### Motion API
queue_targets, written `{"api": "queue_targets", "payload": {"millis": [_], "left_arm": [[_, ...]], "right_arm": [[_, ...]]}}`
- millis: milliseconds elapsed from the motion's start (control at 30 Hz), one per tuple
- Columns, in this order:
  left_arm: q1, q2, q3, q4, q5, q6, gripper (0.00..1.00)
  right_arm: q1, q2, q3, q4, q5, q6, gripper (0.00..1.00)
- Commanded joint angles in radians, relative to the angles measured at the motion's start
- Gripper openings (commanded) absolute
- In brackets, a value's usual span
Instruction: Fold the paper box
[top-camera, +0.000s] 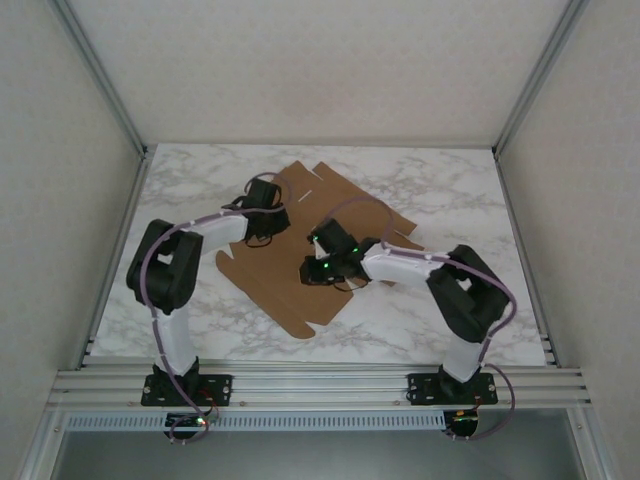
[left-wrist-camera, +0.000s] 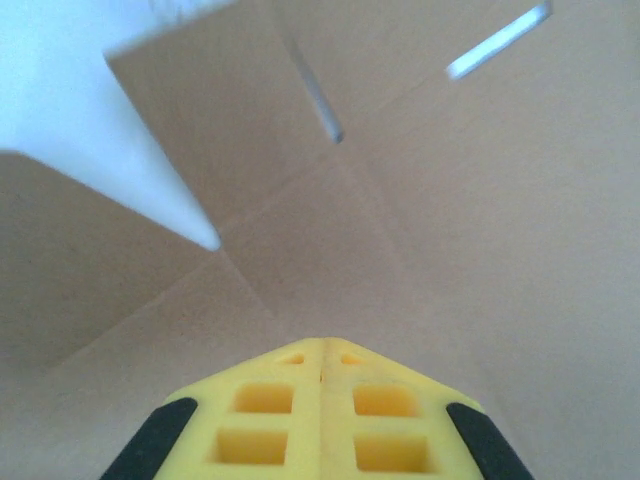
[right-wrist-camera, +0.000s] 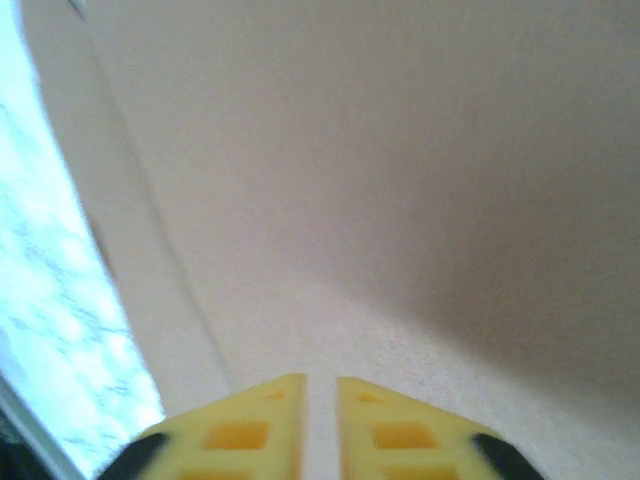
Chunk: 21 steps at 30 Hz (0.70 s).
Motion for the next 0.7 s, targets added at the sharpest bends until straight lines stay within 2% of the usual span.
{"api": "queue_targets", "payload": {"millis": [0,100,233,367,467,600,667], "left_arm": [[0.017,-0.12,0.065,-0.044,-0.027,0.066,0.02],[0.015,-0.16,0.031,-0.056,0.0,0.036,0.01],[0.007,-0.217,-0.125,0.015,0.079,-0.068,0.0],[-0.004,-0.253,-0.265,0.092,0.122,-0.135,0.0],[-0.008,-0.261,-0.335,0.12,0.126,-0.152,0.0],[-0.006,-0.224,-0.371,0.127,0.123,-0.156,0.0],[-0.006,-0.2,-0.371,0.13,0.127,-0.166,0.0]], "right_arm": [[-0.094,-0.205,-0.021,0.043,0.001,-0.059,0.3],[-0.258,-0.286,-0.04,0.01,-0.005,-0.061,0.44],[-0.477,-0.235,0.047,-0.116,0.002,-0.074,0.53],[-0.576,-0.133,0.173,-0.215,0.09,-0.158,0.57],[-0.662,-0.046,0.222,-0.213,0.051,-0.183,0.65],[-0.75,0.119,0.348,-0.291,-0.058,-0.261,0.66],[-0.767,0.185,0.415,-0.355,-0.058,-0.302,0.67]]}}
